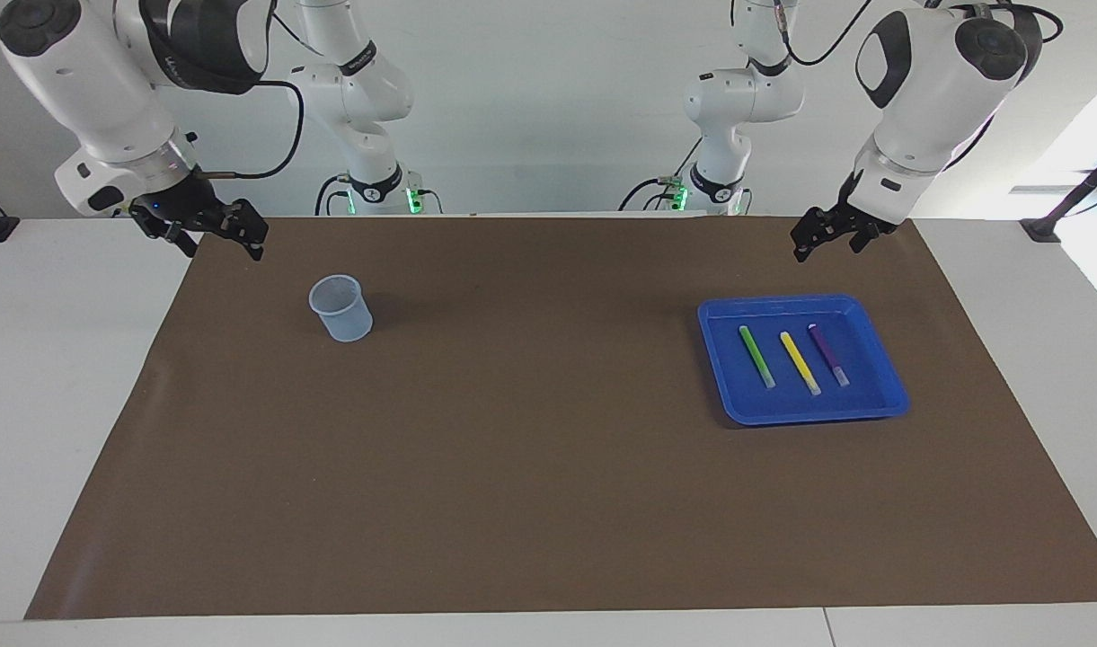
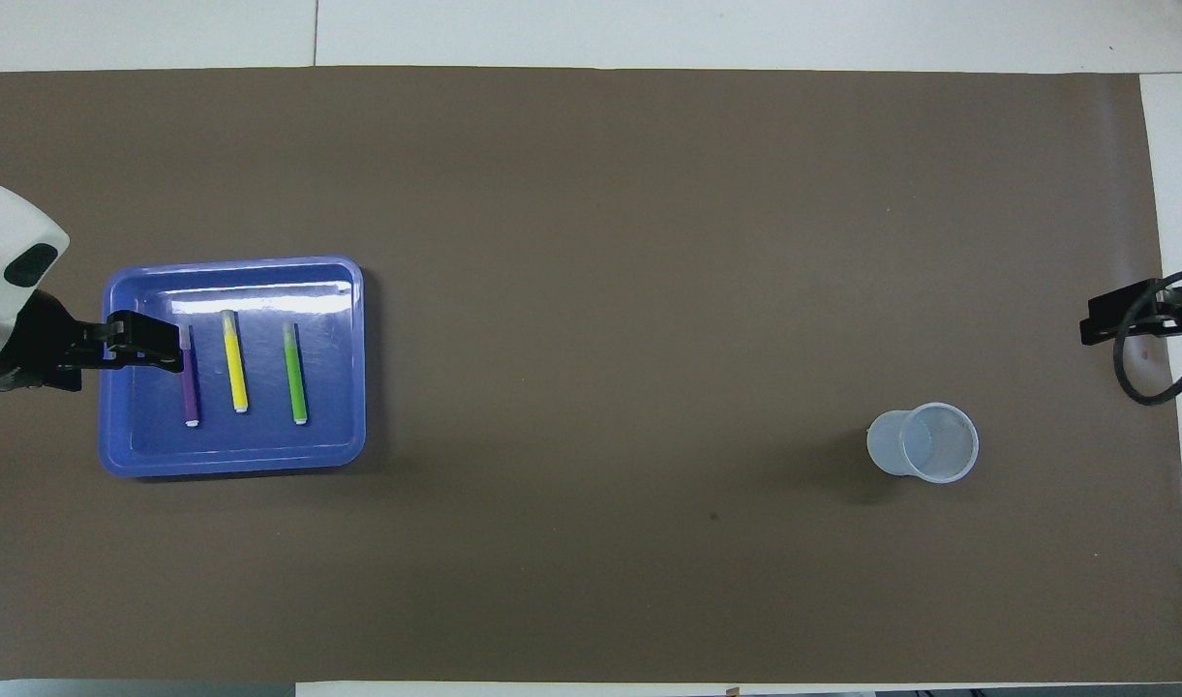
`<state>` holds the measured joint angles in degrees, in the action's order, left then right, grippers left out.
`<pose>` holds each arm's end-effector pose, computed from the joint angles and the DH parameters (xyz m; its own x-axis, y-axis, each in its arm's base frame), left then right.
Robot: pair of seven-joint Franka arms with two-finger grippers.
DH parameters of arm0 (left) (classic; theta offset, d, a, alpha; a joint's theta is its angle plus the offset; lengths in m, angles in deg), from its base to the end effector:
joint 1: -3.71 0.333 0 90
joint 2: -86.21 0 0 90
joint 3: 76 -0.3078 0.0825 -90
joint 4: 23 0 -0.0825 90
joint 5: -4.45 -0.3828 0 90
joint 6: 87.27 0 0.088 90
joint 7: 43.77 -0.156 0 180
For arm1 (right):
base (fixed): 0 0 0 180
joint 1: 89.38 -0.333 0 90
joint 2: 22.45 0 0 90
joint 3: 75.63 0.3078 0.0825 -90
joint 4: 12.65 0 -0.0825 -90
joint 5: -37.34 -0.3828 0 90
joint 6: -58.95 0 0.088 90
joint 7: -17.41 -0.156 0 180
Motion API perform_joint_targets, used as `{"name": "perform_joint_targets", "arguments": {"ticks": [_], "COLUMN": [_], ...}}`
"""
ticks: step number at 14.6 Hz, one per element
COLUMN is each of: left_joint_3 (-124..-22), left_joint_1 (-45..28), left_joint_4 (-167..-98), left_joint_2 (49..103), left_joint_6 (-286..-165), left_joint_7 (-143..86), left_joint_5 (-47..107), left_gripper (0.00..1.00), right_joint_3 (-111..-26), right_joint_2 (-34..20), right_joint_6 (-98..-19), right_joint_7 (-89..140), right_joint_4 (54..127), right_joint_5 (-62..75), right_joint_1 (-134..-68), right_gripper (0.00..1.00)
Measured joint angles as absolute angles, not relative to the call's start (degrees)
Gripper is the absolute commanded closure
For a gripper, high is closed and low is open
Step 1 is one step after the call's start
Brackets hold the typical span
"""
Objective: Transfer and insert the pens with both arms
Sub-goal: 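Move the left gripper over the purple pen in the blue tray, then lower the left gripper and grasp the purple pen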
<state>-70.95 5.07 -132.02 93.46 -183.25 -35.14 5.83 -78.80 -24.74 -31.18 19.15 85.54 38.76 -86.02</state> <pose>0.5051 -0.0375 0.4871 0.9906 0.0908 -0.1021 0.0909 -0.9959 -0.0029 0.5273 -0.0646 0.5225 0.9914 -0.0826 -0.1012 -0.0811 -0.9965 0.0194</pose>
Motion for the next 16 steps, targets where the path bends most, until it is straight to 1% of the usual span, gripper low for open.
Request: {"name": "perform_joint_targets", "arguments": {"ticks": [4, 6, 11, 14, 16], "left_joint_3": [-71.1, -71.1, -71.1, -71.1, -71.1], "left_joint_1": [9.9, 11.9, 14.0, 14.0, 14.0], "left_joint_4": [-138.9, -141.9, -144.8, -147.7, -148.5], "left_joint_2": [93.4, 92.5, 85.1, 82.7, 81.7], "left_joint_6": [-191.1, -195.6, -207.7, -213.7, -215.8], "left_joint_7": [-43.5, -46.7, -49.3, -49.5, -49.9], "left_joint_5": [5.8, 5.7, 5.0, 4.8, 3.1], "left_gripper": [0.00, 0.00, 0.00, 0.00, 0.05], "right_joint_3": [-78.8, -78.8, -78.8, -78.8, -78.8], "right_joint_2": [-24.7, -24.7, -24.7, -24.7, -24.7], "right_joint_6": [-31.2, -31.2, -31.2, -31.2, -31.2], "right_joint_7": [19.1, 19.1, 19.1, 19.1, 19.1], "right_joint_4": [85.5, 85.5, 85.5, 85.5, 85.5], "right_joint_5": [38.8, 38.8, 38.8, 38.8, 38.8], "right_joint_1": [-86.0, -86.0, -86.0, -86.0, -86.0], "right_gripper": [0.00, 0.00, 0.00, 0.00, 0.00]}}
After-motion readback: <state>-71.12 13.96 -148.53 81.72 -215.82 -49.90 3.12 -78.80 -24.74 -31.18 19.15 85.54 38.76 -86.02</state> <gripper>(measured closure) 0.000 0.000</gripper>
